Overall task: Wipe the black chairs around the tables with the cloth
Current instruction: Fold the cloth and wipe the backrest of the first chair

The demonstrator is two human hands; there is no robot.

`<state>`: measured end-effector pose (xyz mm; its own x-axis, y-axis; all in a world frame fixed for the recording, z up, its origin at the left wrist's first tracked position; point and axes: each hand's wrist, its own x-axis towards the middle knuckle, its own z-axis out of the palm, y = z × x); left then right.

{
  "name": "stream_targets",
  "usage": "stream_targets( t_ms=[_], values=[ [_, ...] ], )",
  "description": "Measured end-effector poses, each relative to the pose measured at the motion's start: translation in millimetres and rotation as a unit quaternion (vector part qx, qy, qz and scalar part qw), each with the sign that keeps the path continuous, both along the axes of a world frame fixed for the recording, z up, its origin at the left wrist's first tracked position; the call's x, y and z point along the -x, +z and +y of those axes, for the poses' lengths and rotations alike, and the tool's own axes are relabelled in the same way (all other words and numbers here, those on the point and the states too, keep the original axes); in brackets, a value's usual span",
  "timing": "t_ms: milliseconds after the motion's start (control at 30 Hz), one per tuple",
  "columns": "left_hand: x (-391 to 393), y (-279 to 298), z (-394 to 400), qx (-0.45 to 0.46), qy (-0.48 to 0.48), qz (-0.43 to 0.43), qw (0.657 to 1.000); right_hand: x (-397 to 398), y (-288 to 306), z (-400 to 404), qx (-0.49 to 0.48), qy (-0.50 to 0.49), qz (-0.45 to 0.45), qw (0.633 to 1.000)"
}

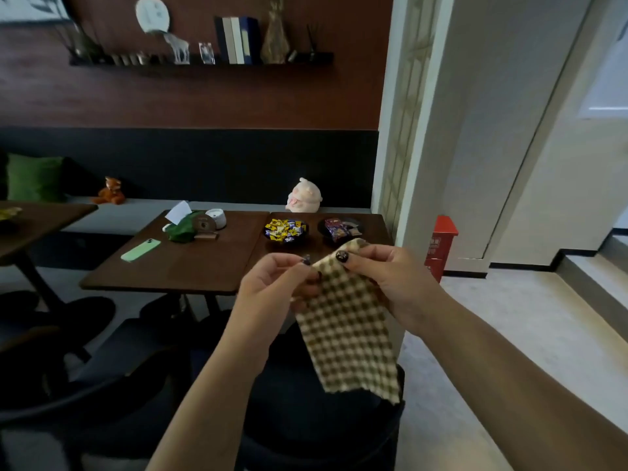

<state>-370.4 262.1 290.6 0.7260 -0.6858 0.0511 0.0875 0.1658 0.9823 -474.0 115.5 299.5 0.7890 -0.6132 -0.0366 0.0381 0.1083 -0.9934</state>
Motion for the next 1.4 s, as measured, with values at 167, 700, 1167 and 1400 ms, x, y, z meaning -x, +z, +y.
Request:
stream_targets(
  t_ms=[167, 700, 1167, 1400],
  values=[
    [17.3, 9.3, -1.4, -0.003, -0.093, -0.107, 0.990, 20.6, 15.6, 13.2, -0.014, 0.005, -0.019, 1.000],
    [3.1, 0.7, -27.4, -0.038, -0.075, -0.106, 0.991, 40.8, 24.5, 9.3, 0.020, -0.124, -0.002, 0.992],
    [-30.6, 12.3, -21.3, -0.082, -0.070, 0.221, 0.969, 36.4, -40.1, 16.0, -0.161, -0.004, 0.023, 0.987],
    [-49.8, -2.6, -16.6, -0.153, -0.054, -0.006, 0.987, 32.4, -21.9, -8.2, 0.068, -0.145, 0.088, 0.983]
  ],
)
